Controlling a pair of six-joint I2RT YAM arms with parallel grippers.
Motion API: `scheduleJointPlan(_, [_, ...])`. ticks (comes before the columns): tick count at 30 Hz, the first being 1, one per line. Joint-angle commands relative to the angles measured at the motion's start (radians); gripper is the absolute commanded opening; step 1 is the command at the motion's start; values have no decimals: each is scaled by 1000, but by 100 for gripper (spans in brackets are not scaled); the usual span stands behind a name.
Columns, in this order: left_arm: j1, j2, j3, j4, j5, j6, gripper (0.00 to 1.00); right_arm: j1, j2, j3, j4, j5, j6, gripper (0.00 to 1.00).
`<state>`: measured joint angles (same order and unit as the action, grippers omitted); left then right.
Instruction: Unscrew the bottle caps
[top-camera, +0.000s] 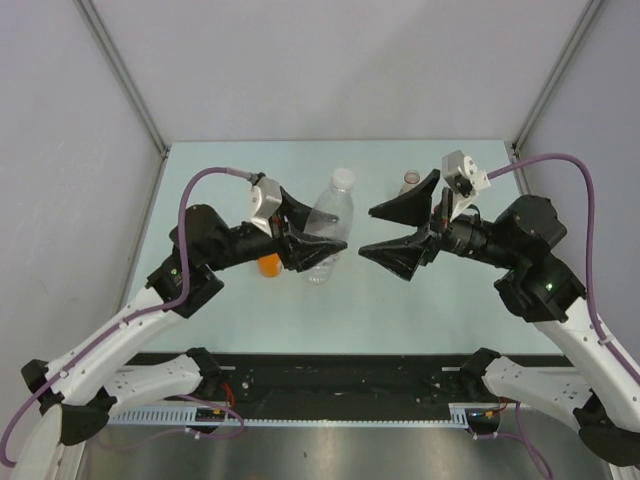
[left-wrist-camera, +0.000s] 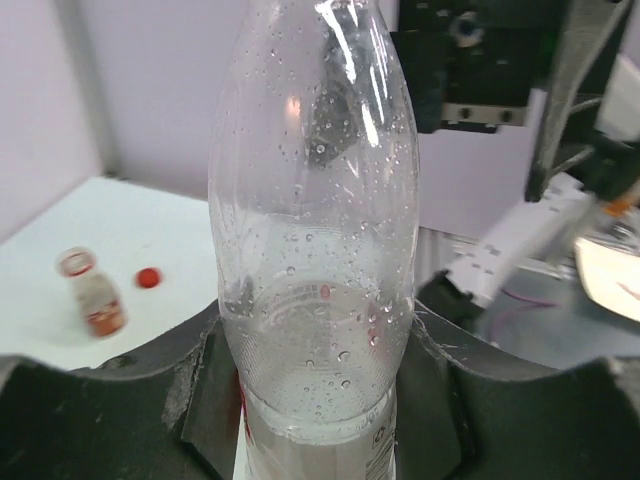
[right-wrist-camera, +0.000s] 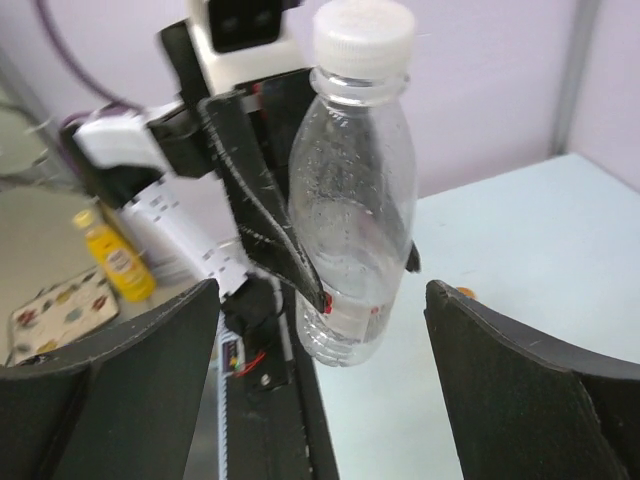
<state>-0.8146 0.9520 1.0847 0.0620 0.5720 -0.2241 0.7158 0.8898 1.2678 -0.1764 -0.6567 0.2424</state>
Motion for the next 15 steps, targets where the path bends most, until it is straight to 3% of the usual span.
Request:
scheduleJointPlan(1, [0, -18, 1, -89, -288, 84, 2, -1, -26, 8, 18, 287, 40, 86])
scheduleJointPlan(7, [-69, -10, 3, -175, -617, 172, 0, 16, -14, 10, 90, 568, 227, 83])
scheduleJointPlan(15, [-195, 17, -26, -200, -914, 282, 0, 191, 52, 31, 100, 897, 219, 81])
